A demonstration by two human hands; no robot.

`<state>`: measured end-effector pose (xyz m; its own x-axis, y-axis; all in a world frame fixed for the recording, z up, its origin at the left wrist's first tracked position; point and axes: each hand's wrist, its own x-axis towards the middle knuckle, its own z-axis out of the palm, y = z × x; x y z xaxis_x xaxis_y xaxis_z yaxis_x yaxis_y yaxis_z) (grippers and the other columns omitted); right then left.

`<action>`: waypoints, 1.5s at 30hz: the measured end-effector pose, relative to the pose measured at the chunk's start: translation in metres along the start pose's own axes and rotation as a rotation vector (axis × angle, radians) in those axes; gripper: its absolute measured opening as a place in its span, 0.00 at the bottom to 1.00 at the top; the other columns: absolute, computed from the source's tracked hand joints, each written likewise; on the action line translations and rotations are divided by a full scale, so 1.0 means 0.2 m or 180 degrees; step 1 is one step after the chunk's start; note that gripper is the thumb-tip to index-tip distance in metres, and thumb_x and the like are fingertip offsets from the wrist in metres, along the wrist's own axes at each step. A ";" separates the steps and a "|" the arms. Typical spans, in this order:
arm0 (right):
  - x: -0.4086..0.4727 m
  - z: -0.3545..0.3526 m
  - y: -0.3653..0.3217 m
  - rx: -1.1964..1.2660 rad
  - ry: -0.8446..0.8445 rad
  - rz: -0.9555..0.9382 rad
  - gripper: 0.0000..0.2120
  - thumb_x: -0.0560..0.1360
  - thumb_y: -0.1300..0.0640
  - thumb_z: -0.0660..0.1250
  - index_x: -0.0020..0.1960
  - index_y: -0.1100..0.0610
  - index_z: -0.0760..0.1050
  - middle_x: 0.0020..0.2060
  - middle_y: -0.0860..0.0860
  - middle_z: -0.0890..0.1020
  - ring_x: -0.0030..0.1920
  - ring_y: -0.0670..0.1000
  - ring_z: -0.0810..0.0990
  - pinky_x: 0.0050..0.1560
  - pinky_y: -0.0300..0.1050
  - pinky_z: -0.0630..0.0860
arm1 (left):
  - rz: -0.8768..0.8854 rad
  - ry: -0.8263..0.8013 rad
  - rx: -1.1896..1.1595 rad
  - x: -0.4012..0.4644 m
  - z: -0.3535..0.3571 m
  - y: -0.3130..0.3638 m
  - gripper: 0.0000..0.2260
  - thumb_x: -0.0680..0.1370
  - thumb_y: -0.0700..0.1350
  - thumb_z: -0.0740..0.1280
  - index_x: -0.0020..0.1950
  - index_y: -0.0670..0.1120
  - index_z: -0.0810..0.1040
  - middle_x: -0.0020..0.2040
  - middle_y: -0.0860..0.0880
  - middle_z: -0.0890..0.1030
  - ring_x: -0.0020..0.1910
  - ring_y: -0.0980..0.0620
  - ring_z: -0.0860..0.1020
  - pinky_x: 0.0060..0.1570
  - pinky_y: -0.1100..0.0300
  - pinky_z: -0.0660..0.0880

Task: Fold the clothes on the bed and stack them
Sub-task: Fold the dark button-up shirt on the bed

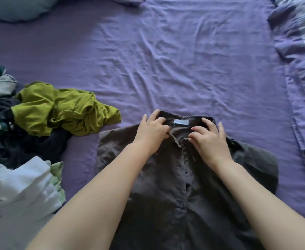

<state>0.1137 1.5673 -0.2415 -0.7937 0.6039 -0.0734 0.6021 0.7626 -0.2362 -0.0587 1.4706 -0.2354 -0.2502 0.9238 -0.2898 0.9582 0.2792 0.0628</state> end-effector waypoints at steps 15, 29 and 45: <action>-0.35 0.05 -0.10 0.0578 0.0629 0.0146 0.12 0.69 0.59 0.75 0.51 0.57 0.81 0.53 0.54 0.80 0.58 0.57 0.75 0.56 0.52 0.71 | 0.1190 -0.0343 0.0173 -0.08 -0.01 0.16 0.20 0.75 0.56 0.65 0.65 0.51 0.73 0.58 0.50 0.76 0.68 0.47 0.67 0.71 0.40 0.36; -0.38 0.11 -0.19 0.1035 -0.0006 0.1067 0.11 0.67 0.58 0.76 0.48 0.52 0.83 0.55 0.56 0.79 0.56 0.61 0.76 0.55 0.54 0.70 | 0.1201 -0.0322 0.0680 -0.14 0.06 0.17 0.16 0.76 0.53 0.66 0.62 0.51 0.72 0.56 0.47 0.73 0.61 0.44 0.69 0.71 0.37 0.39; -0.31 0.07 -0.20 0.0918 -0.0206 0.1195 0.04 0.74 0.49 0.69 0.47 0.47 0.80 0.45 0.44 0.81 0.52 0.51 0.72 0.46 0.44 0.55 | 0.1509 -0.0826 0.0190 -0.09 -0.08 0.15 0.12 0.75 0.46 0.63 0.58 0.54 0.77 0.54 0.52 0.76 0.60 0.48 0.67 0.65 0.49 0.58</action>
<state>0.1382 1.4969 -0.2408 -0.5350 0.8027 -0.2634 0.8070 0.3934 -0.4404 -0.0277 1.4658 -0.2120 0.2465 0.8477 -0.4696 0.9658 -0.1746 0.1917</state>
